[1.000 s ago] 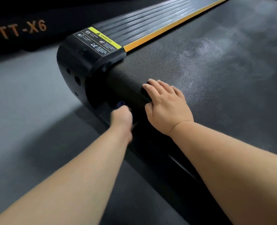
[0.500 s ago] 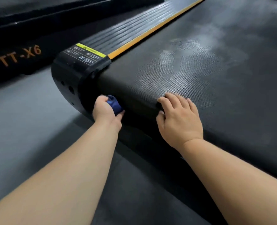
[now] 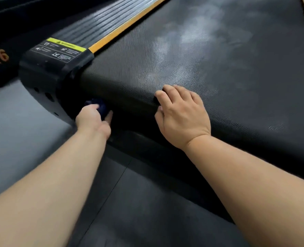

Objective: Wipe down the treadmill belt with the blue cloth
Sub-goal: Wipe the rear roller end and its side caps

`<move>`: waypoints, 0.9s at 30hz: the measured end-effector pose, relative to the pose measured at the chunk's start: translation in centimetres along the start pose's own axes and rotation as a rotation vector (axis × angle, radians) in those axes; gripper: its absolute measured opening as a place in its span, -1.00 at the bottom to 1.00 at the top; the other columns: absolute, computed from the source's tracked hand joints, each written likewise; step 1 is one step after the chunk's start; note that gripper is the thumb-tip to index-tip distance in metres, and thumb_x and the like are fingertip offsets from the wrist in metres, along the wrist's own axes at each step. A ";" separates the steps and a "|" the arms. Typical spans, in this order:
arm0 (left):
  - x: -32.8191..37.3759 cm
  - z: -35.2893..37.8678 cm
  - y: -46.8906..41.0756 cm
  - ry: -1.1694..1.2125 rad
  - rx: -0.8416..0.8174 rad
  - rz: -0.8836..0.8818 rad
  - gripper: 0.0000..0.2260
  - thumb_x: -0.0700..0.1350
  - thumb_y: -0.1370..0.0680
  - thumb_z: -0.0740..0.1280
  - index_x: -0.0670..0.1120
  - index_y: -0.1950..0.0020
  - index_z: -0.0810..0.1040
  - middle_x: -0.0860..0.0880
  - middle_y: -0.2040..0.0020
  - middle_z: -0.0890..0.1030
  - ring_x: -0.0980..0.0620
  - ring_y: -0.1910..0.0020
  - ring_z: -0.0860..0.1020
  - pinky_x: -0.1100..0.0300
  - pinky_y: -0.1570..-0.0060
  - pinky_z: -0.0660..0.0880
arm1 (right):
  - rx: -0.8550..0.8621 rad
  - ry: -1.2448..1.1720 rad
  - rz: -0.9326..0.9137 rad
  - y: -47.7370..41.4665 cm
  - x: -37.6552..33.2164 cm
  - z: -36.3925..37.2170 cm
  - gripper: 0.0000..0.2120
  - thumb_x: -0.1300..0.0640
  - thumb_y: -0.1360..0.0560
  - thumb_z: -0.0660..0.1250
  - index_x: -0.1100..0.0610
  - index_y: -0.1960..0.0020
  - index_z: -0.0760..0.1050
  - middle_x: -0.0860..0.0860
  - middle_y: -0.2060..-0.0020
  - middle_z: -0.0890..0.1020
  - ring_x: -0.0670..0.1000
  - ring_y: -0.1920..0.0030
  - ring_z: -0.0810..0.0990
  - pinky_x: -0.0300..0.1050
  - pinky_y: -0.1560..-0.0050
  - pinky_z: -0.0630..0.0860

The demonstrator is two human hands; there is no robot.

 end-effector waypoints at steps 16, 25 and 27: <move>-5.6 0.9 11.4 -0.158 -0.173 0.050 -0.89 -0.30 -0.55 0.29 -0.10 0.01 0.50 0.00 0.24 0.57 0.14 0.35 0.58 0.22 0.26 0.58 | 0.230 -0.309 0.283 11.9 5.1 -5.4 -0.71 0.08 -0.40 0.18 0.04 -0.04 0.59 -0.02 -0.21 0.56 0.06 -0.24 0.42 -0.03 -0.23 0.24; 0.9 -0.3 4.6 -0.179 -0.055 0.122 -0.86 -0.36 -0.51 0.29 -0.13 0.12 0.47 -0.07 0.18 0.54 0.03 0.27 0.54 0.11 0.14 0.60 | 0.272 -0.456 0.426 13.5 1.6 -3.0 -0.68 0.15 -0.36 0.21 0.08 -0.07 0.57 0.03 -0.17 0.55 0.12 -0.20 0.46 -0.07 -0.24 0.29; 0.1 -0.2 4.4 -0.155 -0.015 0.081 -0.87 -0.35 -0.49 0.31 -0.14 0.11 0.44 -0.09 0.16 0.52 0.00 0.24 0.55 0.08 0.18 0.61 | 0.282 -0.377 0.399 12.3 0.9 -3.4 -0.65 0.16 -0.35 0.23 0.05 -0.11 0.56 0.03 -0.29 0.50 0.09 -0.34 0.38 0.02 -0.34 0.23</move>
Point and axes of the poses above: each hand's wrist, its own y-axis away from the middle knuckle, its own z-axis out of the palm, x = y × z, the point moved 10 cm from there along -y, towards the middle knuckle
